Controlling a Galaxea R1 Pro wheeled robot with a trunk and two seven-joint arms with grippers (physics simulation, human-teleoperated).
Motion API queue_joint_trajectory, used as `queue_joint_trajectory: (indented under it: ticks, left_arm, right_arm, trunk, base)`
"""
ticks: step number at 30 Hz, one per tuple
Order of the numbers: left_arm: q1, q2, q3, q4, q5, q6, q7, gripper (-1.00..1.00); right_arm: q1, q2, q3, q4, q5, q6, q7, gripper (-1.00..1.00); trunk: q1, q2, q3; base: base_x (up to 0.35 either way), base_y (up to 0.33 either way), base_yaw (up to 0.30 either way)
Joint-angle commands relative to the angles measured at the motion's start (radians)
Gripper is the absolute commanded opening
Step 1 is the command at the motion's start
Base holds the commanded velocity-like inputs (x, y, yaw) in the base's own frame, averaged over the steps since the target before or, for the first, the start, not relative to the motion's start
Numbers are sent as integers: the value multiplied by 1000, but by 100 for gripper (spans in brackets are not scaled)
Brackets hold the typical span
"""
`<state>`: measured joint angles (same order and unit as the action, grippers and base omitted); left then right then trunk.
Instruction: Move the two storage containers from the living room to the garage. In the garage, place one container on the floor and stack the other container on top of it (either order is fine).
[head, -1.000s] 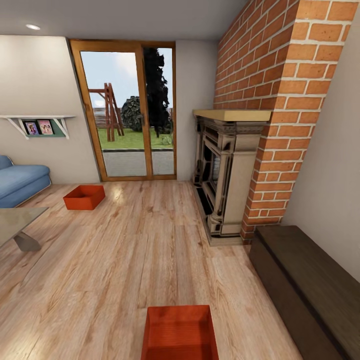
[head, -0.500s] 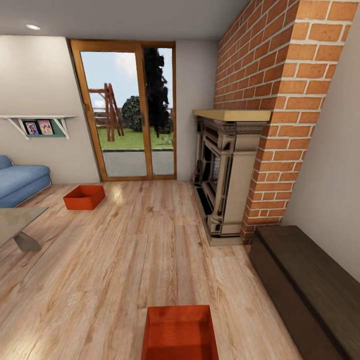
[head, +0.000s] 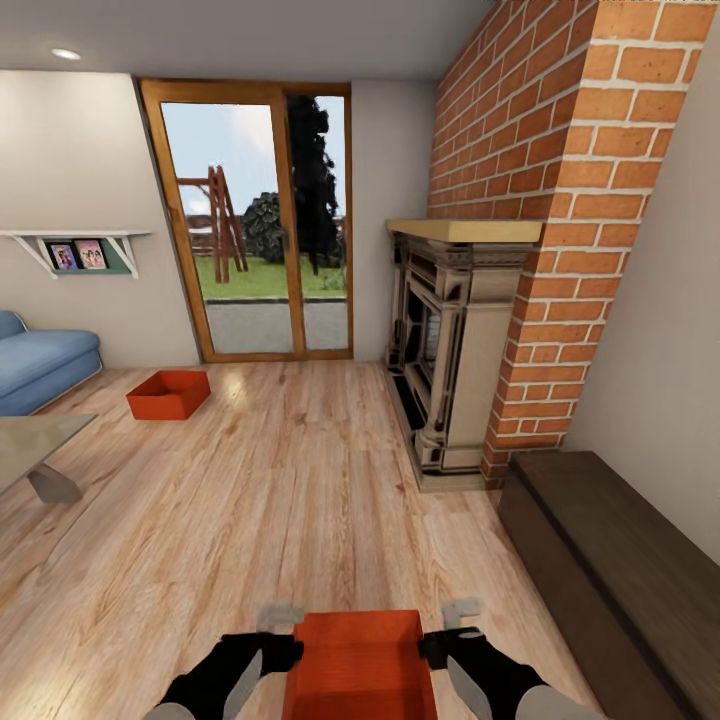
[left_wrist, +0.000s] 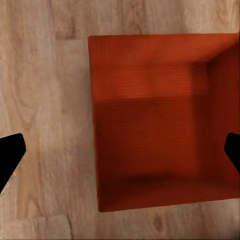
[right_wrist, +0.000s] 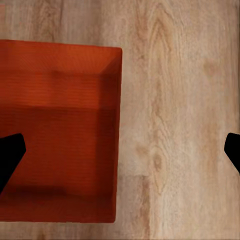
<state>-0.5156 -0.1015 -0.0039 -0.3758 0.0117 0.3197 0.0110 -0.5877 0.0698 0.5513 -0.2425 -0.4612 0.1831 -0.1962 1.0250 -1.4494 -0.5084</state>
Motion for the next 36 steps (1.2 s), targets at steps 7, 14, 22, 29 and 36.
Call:
queue_joint_trajectory:
  ticks: [7,14,22,29,36]
  left_arm:
    - [-28,-14,3,-20,-62,-35,82,100]
    - [-38,-1,8,-68,-45,-39,114,100]
    - [-38,9,10,-72,-31,-41,109,100]
    - [-39,4,10,-88,-27,-35,106,100]
    - [-39,-9,10,-96,-27,-30,107,100]
  right_arm:
    - [-12,2,8,-3,-18,-55,-45,100]
    - [-39,30,10,1,-18,-61,-48,100]
    - [-40,32,10,3,-15,-62,-46,100]
    - [-40,25,10,2,-14,-53,-40,100]
    - [-40,25,10,2,-10,-51,-36,100]
  trunk:
    - [0,-1,-1]
    - [0,-1,-1]
    - [0,-1,-1]
    - [0,-1,-1]
    - [0,-1,-1]
  base:
    - [0,0,0]
    - [0,0,0]
    - [0,0,0]
    - [0,0,0]
    - [0,0,0]
